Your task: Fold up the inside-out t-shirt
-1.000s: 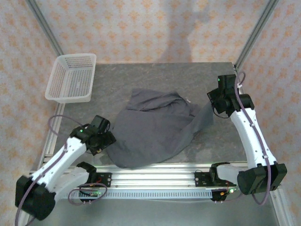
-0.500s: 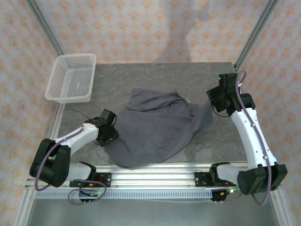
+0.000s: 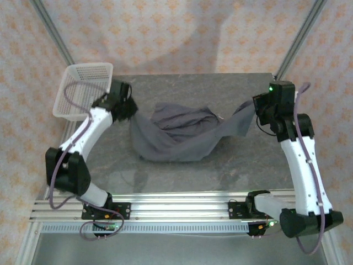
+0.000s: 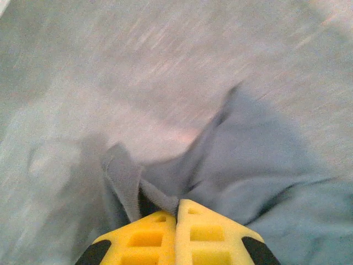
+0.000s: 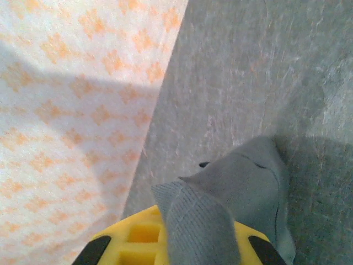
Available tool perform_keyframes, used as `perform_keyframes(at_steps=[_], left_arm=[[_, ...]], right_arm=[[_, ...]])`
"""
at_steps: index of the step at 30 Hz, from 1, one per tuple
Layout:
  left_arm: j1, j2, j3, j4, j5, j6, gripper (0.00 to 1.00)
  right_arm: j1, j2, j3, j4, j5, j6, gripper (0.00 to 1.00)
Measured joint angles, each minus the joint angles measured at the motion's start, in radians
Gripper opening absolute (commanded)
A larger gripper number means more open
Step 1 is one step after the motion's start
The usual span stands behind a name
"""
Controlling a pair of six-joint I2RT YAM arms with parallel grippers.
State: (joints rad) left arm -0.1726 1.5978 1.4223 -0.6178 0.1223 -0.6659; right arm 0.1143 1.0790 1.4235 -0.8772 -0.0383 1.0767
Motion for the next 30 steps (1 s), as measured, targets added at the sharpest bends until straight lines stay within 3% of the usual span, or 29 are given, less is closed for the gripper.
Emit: perform_keyframes(at_steps=[2, 8, 11, 14, 21, 23, 30], left_arm=[[0.000, 0.092, 0.131, 0.026, 0.006, 0.025, 0.27], [0.001, 0.315, 0.174, 0.055, 0.065, 0.060, 0.62], [0.004, 0.373, 0.174, 0.030, 0.092, 0.067, 0.62], [0.012, 0.330, 0.143, 0.004, 0.113, 0.073, 0.61], [0.023, -0.109, -0.235, 0.006, 0.179, 0.019, 0.54], [0.008, -0.171, -0.327, 0.003, 0.187, 0.000, 0.54], [-0.108, -0.095, -0.510, 0.027, 0.192, -0.049, 0.52]], right_arm=[[-0.002, -0.027, 0.000, -0.020, 0.040, 0.020, 0.00], [-0.011, -0.028, -0.092, -0.056, 0.125, 0.040, 0.00], [-0.012, 0.000, -0.178, -0.068, 0.165, 0.021, 0.00], [-0.020, 0.018, -0.242, -0.082, 0.193, -0.008, 0.00], [-0.024, 0.001, -0.299, -0.071, 0.180, -0.049, 0.00], [-0.024, 0.000, -0.299, -0.063, 0.169, -0.053, 0.00], [-0.024, 0.011, -0.298, -0.045, 0.138, -0.068, 0.00]])
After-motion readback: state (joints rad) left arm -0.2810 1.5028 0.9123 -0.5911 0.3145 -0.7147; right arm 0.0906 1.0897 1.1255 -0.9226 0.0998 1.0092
